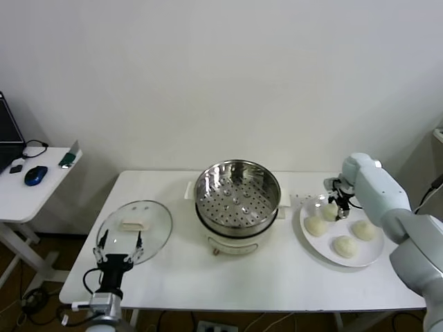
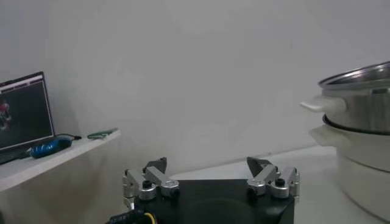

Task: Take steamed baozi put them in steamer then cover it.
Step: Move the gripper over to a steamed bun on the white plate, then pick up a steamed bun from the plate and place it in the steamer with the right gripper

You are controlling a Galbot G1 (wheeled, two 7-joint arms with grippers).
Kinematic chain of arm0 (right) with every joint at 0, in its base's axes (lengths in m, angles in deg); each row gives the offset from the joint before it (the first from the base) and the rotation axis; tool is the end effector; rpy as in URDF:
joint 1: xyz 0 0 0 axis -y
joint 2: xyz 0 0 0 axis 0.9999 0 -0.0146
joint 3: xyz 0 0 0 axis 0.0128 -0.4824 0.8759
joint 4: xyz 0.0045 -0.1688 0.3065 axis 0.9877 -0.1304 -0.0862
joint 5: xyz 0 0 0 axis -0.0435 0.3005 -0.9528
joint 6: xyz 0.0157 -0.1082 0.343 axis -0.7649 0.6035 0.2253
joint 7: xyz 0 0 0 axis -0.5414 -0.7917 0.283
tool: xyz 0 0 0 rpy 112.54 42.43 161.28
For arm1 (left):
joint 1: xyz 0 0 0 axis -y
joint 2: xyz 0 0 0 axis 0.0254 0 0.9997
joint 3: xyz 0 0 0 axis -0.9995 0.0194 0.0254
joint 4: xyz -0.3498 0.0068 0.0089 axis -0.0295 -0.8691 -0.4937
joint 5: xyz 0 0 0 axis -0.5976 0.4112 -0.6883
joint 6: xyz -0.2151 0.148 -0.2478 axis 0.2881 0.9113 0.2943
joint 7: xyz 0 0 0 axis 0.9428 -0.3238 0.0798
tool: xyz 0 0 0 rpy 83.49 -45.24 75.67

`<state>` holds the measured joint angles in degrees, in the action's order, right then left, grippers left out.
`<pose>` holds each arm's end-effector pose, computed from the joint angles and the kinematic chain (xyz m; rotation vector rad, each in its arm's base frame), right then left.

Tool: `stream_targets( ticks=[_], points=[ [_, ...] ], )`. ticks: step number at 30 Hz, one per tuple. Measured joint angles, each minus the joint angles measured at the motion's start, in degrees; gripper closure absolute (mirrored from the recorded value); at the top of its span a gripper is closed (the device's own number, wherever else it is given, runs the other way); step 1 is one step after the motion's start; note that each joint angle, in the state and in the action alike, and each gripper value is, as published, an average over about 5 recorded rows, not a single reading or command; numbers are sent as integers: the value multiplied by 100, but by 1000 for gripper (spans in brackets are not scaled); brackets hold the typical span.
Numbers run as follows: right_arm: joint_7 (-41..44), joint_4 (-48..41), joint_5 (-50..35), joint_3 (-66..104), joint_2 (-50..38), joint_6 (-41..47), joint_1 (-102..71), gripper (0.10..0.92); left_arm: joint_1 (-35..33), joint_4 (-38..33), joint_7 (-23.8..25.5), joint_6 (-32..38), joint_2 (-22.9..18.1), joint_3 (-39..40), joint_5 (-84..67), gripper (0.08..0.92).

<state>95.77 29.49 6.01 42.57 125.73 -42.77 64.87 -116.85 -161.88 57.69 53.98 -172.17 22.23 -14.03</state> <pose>0.6250 -0.2139 -0.2350 1.1443 -1.2099 1.4324 0.1888 0.0718 -0.3660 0.1902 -3.0351 -0.3815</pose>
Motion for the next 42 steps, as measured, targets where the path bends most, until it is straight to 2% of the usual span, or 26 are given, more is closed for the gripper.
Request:
stream_targets(
  ticks=[8,18,28,35,42],
  points=[
    [157,519,-521,-519,-241,-134,287,330,-95,-79,-1,37,-14,-56,-19,177],
    [374,1645,-1945,-2086,-457,-381,1374,330,-234,-220,68,61,-29,-77,-18,177],
    [573,2573,-3206,-3520,-132,-889,2840,330,-314,-282,168,37,-42,-18,77,177],
    [561,3147,-3218,-3903,383,-1352,3224,330,-255,-303,203,-14,-42,54,174,177],
    [395,3377,-2345,-3854,939,-1895,2970,330,-277,-376,223,-79,-39,18,210,177]
  ],
)
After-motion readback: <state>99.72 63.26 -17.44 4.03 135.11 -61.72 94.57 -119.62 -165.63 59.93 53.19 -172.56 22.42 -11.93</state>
